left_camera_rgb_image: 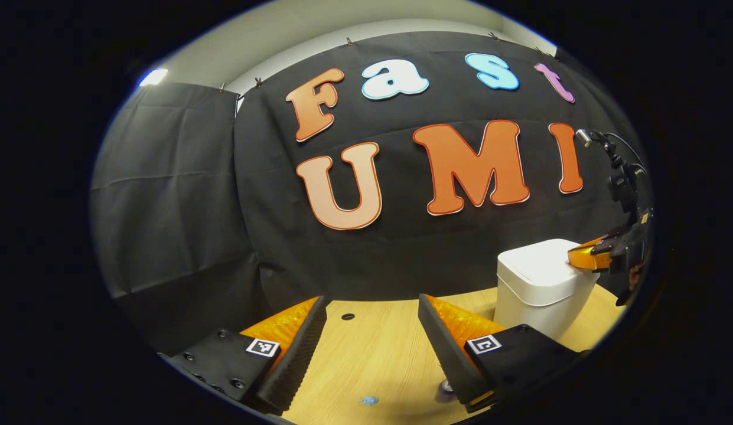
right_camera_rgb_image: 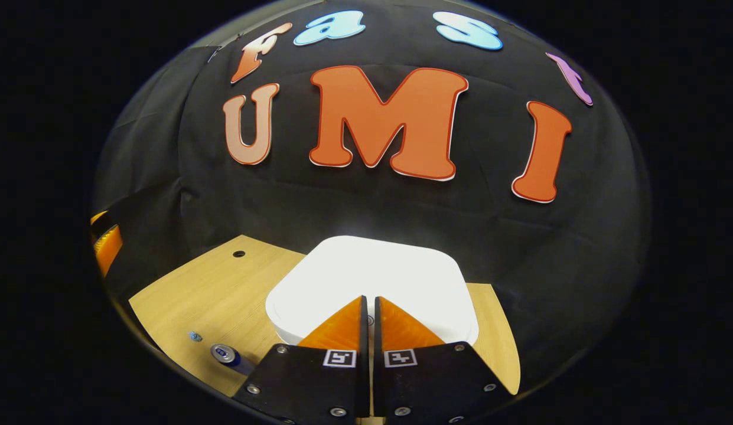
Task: Press the lid of the desktop garbage bin to open it, pick up the crumpled paper on the desktop and throw it into the bin, then pick up the pop can on the desktop and drop it into the bin, and finally close the garbage bin lid.
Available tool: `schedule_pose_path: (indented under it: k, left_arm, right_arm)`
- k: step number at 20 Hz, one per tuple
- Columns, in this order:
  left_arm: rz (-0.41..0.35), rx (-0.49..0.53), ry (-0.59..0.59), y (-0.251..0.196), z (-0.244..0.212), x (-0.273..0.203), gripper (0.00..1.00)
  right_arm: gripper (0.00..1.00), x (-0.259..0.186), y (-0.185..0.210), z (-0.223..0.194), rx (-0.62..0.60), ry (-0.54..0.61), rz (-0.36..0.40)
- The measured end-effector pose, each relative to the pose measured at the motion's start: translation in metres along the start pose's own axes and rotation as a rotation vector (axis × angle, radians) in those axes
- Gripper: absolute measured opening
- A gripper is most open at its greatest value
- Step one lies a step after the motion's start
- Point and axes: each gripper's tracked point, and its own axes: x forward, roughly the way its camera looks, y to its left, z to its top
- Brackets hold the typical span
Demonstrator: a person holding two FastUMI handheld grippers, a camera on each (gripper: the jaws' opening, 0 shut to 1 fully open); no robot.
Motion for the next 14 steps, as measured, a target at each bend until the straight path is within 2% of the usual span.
schedule_pose_path:
  k: [3,7,14]
  left_arm:
    - [-0.021,-0.004,0.004,-0.003,-0.001,0.004,0.99]
    - [-0.081,0.001,0.006,-0.008,-0.004,0.018,0.99]
    - [-0.182,0.002,-0.009,-0.001,-0.006,0.046,0.99]
  right_arm:
    - [0.02,0.0,0.0,-0.002,0.002,0.003,-0.015]
    - [0.02,0.002,0.0,-0.007,0.083,0.004,-0.038]
    - [0.01,0.005,-0.001,0.009,-0.004,-0.078,-0.111]
